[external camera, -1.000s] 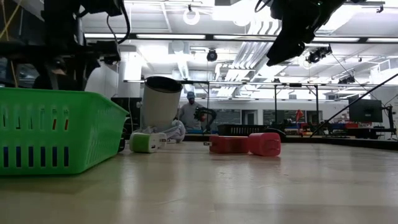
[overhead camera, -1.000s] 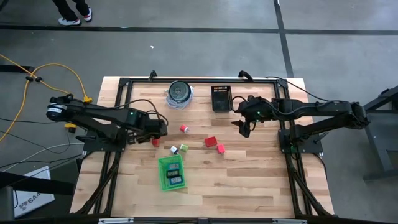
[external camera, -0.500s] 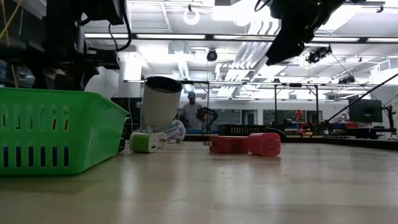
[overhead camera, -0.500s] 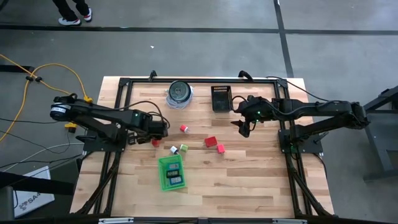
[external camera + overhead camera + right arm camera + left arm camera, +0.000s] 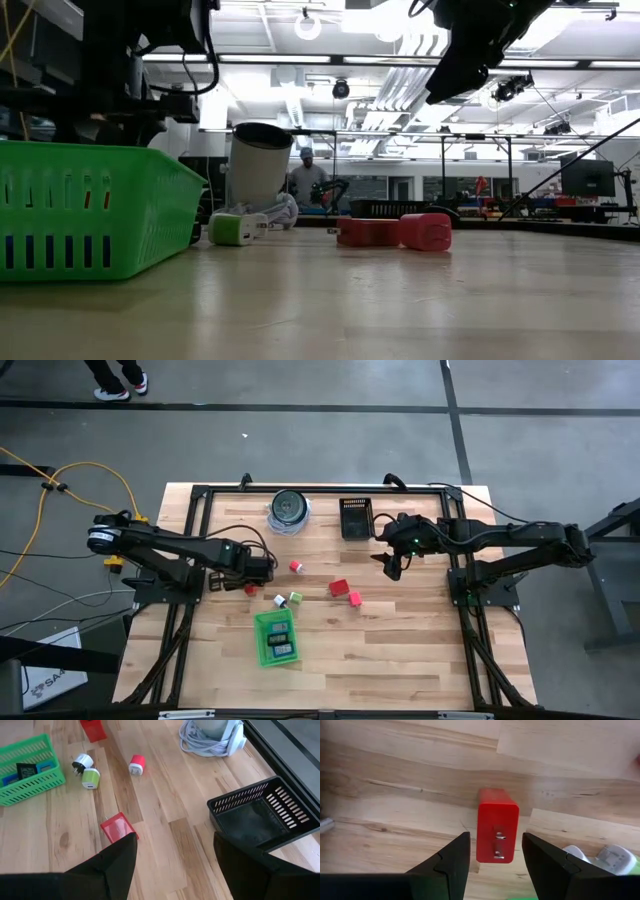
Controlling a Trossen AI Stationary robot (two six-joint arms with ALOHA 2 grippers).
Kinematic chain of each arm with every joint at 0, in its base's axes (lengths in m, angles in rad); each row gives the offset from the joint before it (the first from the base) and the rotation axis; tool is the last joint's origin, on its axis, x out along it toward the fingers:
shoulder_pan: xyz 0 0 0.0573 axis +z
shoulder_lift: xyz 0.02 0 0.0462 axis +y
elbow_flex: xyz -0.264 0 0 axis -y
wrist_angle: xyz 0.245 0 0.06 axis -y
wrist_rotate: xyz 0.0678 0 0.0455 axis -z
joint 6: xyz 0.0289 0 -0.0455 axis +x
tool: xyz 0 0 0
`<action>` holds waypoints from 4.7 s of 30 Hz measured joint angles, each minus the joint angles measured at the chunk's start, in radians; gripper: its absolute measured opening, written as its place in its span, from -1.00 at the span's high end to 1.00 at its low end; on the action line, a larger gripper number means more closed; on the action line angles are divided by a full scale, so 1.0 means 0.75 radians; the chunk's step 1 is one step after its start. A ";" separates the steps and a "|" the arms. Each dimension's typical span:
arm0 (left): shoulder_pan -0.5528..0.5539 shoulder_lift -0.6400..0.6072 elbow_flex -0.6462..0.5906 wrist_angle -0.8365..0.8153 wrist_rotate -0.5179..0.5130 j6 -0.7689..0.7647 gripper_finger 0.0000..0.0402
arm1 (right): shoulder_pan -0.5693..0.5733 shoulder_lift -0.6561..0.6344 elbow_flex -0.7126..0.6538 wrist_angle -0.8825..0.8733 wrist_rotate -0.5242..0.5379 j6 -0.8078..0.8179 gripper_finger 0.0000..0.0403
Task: Pick & Place Office items
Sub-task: Put the left red charger adapter into the black bin
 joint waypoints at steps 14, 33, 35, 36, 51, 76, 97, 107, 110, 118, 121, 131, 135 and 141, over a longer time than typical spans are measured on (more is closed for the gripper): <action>-0.005 0.106 -0.003 0.024 0.007 0.009 0.14 | 0.000 0.000 0.000 0.019 0.000 0.001 -0.24; -0.005 0.109 -0.003 0.040 0.001 0.012 0.37 | 0.000 0.000 0.000 0.030 0.000 0.001 -0.24; -0.005 0.108 -0.003 0.039 0.000 0.012 0.43 | 0.000 0.000 0.000 0.030 0.000 0.001 -0.24; -0.005 0.108 -0.003 0.039 0.000 0.012 0.43 | 0.000 0.000 0.000 0.030 0.001 0.000 -0.24; -0.005 0.108 -0.003 0.039 0.001 0.012 0.39 | 0.000 0.000 0.000 0.030 0.000 0.001 -0.24; -0.057 -0.062 -0.004 0.103 -0.271 0.249 0.40 | 0.000 0.000 0.000 0.030 0.000 0.000 -0.24; 0.080 -0.163 -0.003 0.894 -0.350 1.177 0.40 | 0.000 0.000 0.000 0.030 0.000 0.000 -0.24; 0.220 0.006 -0.003 1.312 -0.185 1.511 0.40 | 0.000 -0.001 -0.001 0.039 0.001 0.000 -0.24; 0.244 0.069 -0.003 1.444 -0.156 1.583 0.40 | 0.000 -0.001 -0.001 0.039 0.000 0.001 -0.24; 0.258 0.225 -0.003 1.760 -0.044 1.765 0.40 | 0.000 -0.001 -0.001 0.039 0.000 0.001 -0.24; 0.254 0.270 -0.003 1.873 0.002 1.867 0.40 | 0.000 -0.001 -0.001 0.039 0.000 0.001 -0.24; 0.183 0.293 -0.003 2.045 0.042 2.071 0.40 | 0.000 -0.001 -0.001 0.039 0.000 0.001 -0.24; 0.145 0.293 -0.002 2.072 0.044 2.136 0.40 | 0.000 -0.001 -0.001 0.039 0.000 0.001 -0.24; 0.105 0.293 -0.002 2.129 0.044 2.247 0.40 | 0.000 -0.001 -0.001 0.039 0.000 0.012 -0.24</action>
